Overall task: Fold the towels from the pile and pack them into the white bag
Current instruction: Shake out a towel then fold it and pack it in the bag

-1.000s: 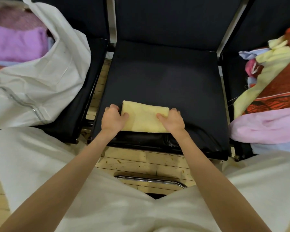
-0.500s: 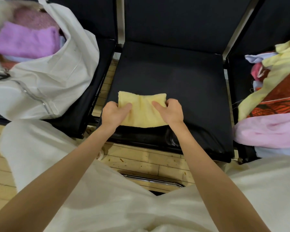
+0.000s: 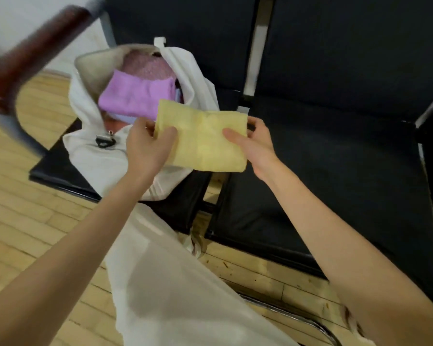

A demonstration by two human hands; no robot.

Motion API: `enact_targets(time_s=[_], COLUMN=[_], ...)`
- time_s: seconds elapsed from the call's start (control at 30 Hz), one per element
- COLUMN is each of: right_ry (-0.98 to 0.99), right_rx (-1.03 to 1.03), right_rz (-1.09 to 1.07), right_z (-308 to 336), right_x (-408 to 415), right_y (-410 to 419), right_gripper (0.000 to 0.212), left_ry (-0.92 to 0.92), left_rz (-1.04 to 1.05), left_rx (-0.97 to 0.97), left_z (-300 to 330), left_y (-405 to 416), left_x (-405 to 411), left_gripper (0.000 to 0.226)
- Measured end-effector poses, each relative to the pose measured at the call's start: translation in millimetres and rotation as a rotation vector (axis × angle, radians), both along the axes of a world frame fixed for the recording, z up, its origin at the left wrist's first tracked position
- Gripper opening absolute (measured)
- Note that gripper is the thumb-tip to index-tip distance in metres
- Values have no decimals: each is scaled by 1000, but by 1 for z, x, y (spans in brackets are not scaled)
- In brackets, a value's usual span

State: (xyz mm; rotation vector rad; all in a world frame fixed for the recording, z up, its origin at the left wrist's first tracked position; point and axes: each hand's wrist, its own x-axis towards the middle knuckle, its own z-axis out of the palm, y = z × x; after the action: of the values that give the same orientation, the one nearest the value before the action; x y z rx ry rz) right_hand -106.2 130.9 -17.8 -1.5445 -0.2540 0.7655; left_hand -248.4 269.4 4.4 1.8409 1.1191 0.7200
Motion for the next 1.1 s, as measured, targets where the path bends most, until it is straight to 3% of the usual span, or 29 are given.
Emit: enact_targets(time_s=[0.07, 0.23, 0.37, 0.53, 0.6, 0.7, 0.87, 0.97, 1.1], right_ry=[-46, -305, -550, -675, -686, -716, -685, -831, -990], right_rx=[40, 63, 9, -58, -103, -225, -428, -476, -520], right_rz=[53, 100, 101, 62, 72, 170, 213, 215, 130], right_z=[8, 25, 32, 41, 35, 21, 9, 9, 18], right_x=[-1, -2, 13, 42, 51, 57, 67, 67, 66], right_y=[21, 84, 147, 235, 265, 297, 314, 305, 294], right_gripper=[49, 27, 27, 20, 15, 26, 28, 28, 30], left_ry=[-4, -33, -7, 204, 293, 382, 365, 314, 308], left_rz=[19, 12, 12, -103, -121, -143, -183, -218, -122], left_rx=[12, 85, 218, 439, 470, 438, 357, 320, 468], left_z=[9, 34, 42, 53, 48, 30, 7, 1, -8], left_y=[24, 83, 142, 217, 238, 255, 264, 266, 272], left_x=[-2, 4, 18, 52, 61, 67, 83, 90, 97], left_gripper=[35, 11, 20, 17, 16, 30, 29, 21, 30])
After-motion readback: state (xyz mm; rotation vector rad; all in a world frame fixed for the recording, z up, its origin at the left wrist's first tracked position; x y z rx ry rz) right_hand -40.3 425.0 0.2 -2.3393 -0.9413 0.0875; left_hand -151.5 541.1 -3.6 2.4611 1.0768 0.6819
